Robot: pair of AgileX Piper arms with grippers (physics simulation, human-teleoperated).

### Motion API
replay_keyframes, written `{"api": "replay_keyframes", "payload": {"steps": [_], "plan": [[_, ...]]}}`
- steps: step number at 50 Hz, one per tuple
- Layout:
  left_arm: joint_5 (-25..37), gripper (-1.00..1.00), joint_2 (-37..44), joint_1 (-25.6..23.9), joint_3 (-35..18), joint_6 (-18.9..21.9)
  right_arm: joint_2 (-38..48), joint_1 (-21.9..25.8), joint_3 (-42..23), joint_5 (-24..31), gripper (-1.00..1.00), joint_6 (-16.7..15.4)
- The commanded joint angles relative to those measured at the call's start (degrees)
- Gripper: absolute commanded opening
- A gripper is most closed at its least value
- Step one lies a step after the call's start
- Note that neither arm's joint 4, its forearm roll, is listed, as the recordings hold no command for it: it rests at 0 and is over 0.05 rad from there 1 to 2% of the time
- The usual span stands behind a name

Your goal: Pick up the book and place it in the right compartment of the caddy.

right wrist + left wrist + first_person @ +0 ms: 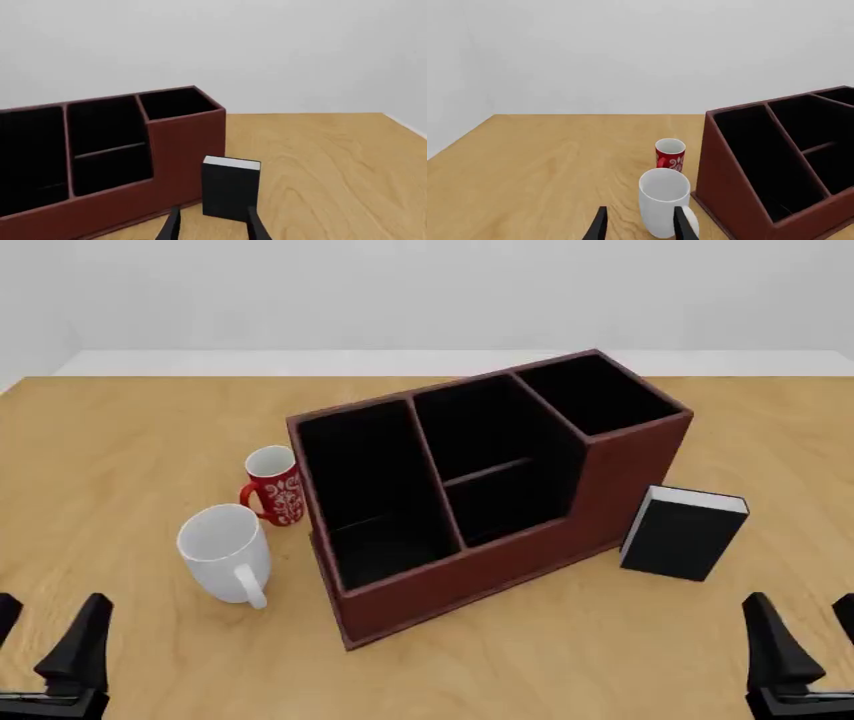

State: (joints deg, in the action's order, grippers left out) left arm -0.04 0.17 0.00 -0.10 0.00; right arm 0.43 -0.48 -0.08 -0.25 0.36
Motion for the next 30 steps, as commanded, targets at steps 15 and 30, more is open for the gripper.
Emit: {"api": "replay_keyframes", "payload": {"steps": [15,30], "plan": [[-0.07,1.0,0.26,0.0,-0.15,0.0,12.74,0.78,-7.04,2.43,1.0,-7.17],[-0.07,1.0,0.26,0.0,-0.15,0.0,23.85,2.84,-16.04,10.2,1.0,-18.38]]}}
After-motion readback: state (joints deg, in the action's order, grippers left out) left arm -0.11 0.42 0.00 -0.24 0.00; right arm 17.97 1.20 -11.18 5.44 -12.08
